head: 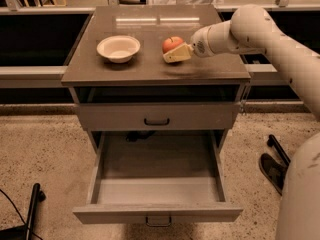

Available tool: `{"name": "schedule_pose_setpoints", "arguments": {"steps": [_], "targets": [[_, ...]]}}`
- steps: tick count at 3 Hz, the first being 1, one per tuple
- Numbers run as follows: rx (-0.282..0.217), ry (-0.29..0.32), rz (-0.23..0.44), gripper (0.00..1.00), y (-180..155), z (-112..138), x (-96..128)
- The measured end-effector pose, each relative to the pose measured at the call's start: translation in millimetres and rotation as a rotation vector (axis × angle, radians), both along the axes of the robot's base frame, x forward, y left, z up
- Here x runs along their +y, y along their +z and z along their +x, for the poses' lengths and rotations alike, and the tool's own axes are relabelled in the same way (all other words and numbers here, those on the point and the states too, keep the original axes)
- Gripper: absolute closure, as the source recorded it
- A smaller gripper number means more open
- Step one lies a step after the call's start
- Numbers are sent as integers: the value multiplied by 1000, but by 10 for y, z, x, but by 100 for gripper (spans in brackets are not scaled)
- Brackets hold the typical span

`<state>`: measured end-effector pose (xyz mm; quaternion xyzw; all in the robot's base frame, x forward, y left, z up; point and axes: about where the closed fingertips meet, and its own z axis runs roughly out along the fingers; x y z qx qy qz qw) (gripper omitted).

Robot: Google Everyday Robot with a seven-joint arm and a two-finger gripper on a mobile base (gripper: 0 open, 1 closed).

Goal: Pick apple from middle drawer and place on counter

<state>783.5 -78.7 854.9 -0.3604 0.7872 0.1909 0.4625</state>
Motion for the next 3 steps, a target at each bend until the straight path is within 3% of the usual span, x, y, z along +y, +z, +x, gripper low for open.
{"name": "schedule_pose_setpoints", "arguments": {"steps": [1, 2, 3], "targets": [[0, 0, 0, 0, 0, 0, 0], [-61, 32, -2, 0, 187, -42, -95], [-225, 56, -46, 0, 692, -287, -377]]}}
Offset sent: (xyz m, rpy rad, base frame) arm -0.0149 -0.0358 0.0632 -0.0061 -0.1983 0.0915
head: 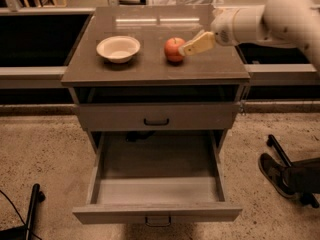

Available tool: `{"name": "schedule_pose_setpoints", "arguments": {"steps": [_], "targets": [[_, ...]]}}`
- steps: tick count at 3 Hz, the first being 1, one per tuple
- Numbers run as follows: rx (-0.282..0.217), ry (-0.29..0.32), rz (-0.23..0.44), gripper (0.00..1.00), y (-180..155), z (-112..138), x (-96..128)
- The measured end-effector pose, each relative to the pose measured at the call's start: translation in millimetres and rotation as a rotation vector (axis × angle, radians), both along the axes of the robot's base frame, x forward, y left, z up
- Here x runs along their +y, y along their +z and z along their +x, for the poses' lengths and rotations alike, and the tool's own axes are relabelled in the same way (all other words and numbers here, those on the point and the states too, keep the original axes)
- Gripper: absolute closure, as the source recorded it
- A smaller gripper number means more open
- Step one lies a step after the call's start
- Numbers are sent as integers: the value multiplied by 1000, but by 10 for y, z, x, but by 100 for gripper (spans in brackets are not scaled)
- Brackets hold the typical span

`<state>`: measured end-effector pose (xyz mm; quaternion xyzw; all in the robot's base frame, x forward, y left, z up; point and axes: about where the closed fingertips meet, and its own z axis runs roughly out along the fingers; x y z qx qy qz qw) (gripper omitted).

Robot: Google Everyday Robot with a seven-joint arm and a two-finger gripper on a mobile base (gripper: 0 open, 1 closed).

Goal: Pick apple from middle drawer and place on counter

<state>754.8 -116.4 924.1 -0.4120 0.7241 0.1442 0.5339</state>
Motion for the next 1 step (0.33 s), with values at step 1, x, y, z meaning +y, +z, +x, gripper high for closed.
{"name": "schedule_pose_setpoints", "arguments": {"steps": [1], "targets": [[-65, 11, -53, 0, 54, -74, -195]]}}
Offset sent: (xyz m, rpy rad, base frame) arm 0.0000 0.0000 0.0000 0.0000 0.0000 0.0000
